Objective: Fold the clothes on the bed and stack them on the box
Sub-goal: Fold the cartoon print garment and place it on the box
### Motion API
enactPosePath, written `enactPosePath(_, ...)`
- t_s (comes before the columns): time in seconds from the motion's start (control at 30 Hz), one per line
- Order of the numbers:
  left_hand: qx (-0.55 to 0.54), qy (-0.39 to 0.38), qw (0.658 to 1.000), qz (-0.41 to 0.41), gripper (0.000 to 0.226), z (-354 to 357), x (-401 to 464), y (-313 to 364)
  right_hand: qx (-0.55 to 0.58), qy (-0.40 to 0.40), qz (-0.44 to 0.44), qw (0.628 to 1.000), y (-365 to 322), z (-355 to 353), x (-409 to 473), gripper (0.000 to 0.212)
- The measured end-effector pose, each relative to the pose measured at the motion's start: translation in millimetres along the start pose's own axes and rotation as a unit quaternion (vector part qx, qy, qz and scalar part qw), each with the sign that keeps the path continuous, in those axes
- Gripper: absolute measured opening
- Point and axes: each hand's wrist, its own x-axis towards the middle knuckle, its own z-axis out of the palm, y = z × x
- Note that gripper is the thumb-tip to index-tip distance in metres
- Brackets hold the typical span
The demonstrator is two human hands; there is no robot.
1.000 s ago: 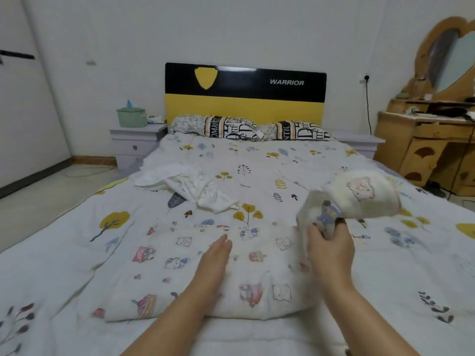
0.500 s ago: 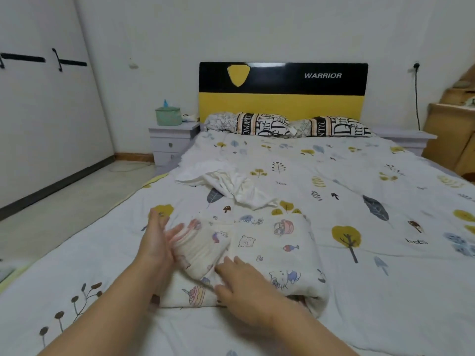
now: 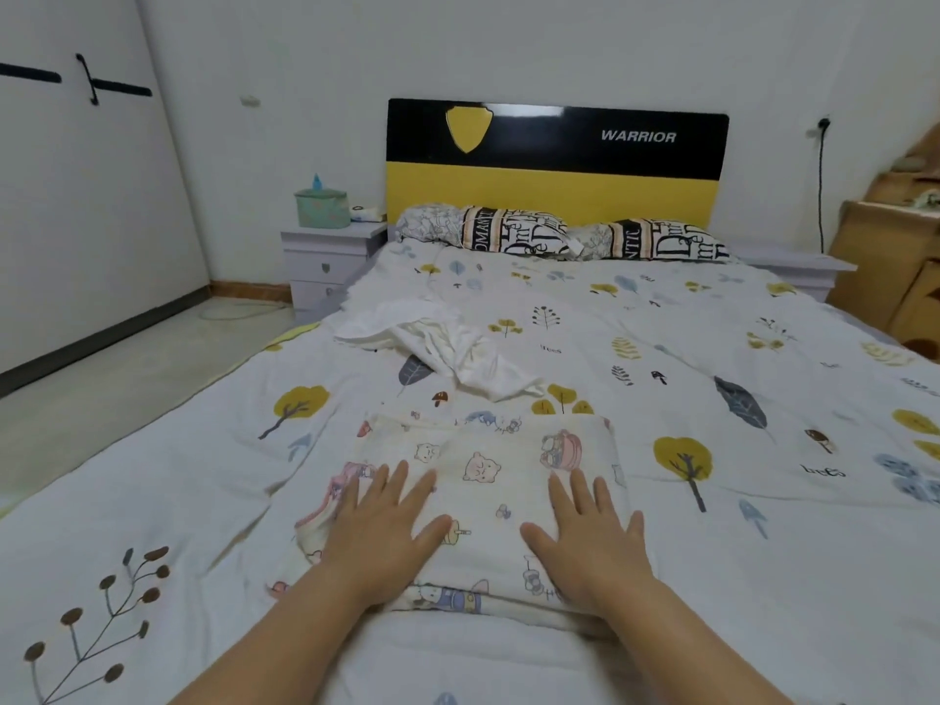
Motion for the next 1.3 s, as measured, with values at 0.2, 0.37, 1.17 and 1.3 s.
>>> enactPosePath(0.2,-0.052,-0.043,0.997,-0.023,0.074,1.8,4.4,-1.0,0.009,-0.008,-0.004,1.000,1.5,7.2,8.7,0.070)
enactPosePath(0.37,-0.045,-0.042,0.998,-0.021,0.086,-5.0,-2.5,1.6,0.213,0.062,-0.031,0.975,18.5,-5.5,4.2,0.056)
enactPosePath(1.17,-0.872,-0.100,0.467,-0.105,0.086,-75.5,6.7,5.7,0.122,0.372,-0.094,0.915,-129.3,-36.5,-44.8,0.052)
enactPosePath(1.3,-0.743,-0.078,0.651,-0.137,0.068,-100.2,2.1,-15.1,0.012,0.279,-0.198,0.940,-163.5,-7.4,-39.1,0.077)
